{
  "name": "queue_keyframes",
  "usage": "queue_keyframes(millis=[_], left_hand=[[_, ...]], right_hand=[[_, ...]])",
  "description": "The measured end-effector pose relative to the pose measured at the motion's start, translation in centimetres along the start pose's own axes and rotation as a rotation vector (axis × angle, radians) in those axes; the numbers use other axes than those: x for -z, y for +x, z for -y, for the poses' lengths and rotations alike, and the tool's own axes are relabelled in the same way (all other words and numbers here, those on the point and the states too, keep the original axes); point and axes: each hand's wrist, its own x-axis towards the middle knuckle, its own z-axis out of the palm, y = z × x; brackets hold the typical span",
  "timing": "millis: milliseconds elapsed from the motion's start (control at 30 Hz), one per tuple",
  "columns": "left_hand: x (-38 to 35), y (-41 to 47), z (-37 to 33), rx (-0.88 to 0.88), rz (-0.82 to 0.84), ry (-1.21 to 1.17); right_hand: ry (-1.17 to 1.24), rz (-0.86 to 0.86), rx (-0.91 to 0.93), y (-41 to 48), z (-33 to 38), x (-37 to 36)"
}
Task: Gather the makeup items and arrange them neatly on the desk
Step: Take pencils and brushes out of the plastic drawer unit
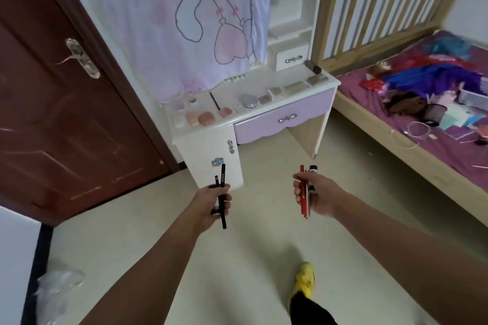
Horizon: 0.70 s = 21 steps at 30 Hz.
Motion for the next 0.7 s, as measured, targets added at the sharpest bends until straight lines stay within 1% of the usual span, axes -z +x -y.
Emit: queue_keyframes(millis=[200,300,400,567,700], left_hand=[[-2.5,12.0,-8.6,-0.013,-0.029,-0.015],[-3.6,16.8,-13.7,-0.025,-0.06,-0.041],[-4.0,21.3,-18.4,-0.036,-0.094,-0.122],[-2.7,26.5,-22.6,0.003,-0.136,-0.182],[-0.3,32.3,-26.6,0.019,-0.176,-0.168]], right_hand=[[-0.079,0.016,0.005,12.8,9.5,-1.4],[-0.157,0.03,0.007,18.1,15.2,-3.4],[-0.217,0.074,-0.011,23.4,20.6,-6.4],[-0.249,0.11,-0.076,30.5,25.4,-11.1],[-0.281,0.084,-0.1,37.0,28.1,-15.2]])
